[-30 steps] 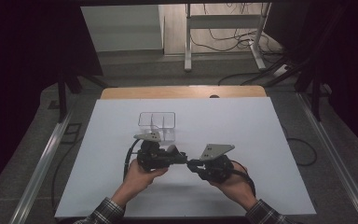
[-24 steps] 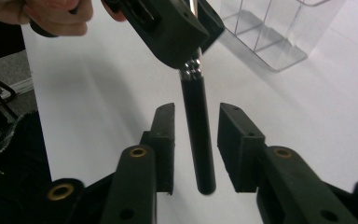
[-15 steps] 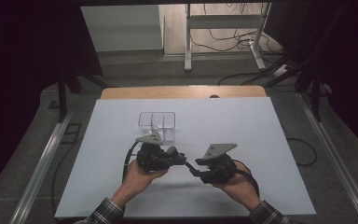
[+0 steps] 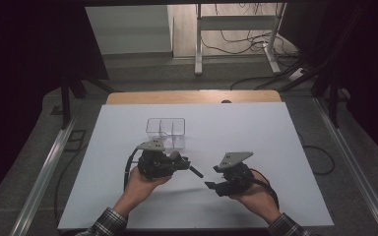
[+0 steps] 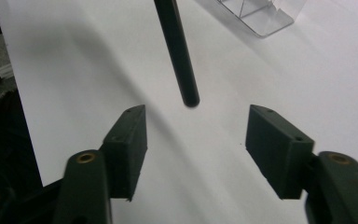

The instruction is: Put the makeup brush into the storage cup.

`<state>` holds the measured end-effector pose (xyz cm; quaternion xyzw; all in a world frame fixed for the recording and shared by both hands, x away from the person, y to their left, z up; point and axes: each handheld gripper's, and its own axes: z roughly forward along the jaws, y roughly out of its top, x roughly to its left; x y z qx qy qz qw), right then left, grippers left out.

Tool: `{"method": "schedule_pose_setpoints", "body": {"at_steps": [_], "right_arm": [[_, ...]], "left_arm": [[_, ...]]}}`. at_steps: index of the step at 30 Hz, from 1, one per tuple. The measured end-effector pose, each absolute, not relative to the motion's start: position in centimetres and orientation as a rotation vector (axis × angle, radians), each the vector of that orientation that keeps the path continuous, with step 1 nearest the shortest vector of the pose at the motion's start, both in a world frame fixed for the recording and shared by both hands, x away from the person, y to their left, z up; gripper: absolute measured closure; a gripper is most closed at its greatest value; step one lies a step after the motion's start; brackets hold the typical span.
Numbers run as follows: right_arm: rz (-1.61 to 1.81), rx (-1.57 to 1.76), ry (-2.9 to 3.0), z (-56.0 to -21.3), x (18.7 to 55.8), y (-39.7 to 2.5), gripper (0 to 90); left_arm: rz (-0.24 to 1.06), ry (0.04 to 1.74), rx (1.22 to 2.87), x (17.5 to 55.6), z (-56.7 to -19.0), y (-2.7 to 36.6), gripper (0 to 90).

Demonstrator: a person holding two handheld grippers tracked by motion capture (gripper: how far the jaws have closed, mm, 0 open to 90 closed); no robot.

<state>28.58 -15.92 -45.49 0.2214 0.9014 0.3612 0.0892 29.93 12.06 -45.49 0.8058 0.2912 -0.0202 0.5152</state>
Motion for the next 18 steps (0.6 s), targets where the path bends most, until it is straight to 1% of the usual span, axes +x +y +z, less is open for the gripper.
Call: {"method": "schedule_pose_setpoints", "body": {"at_steps": [8,15,17,18], "right_arm": [[1.06,0.653,2.698,-45.87,28.68,-16.14,25.0],[1.063,0.649,2.671,-46.07,28.42,-16.46,17.4],[1.059,0.651,2.667,-46.1,28.37,-16.52,16.6],[1.061,0.653,2.656,-46.15,28.29,-16.66,13.8]], "left_arm": [[-0.025,0.719,1.939,30.04,-45.2,12.44,76.8],[-0.006,0.739,1.944,30.18,-44.91,12.68,76.8],[0.002,0.747,1.938,30.22,-44.72,12.88,76.8],[0.005,0.748,1.935,30.25,-44.59,13.03,76.9]]}}
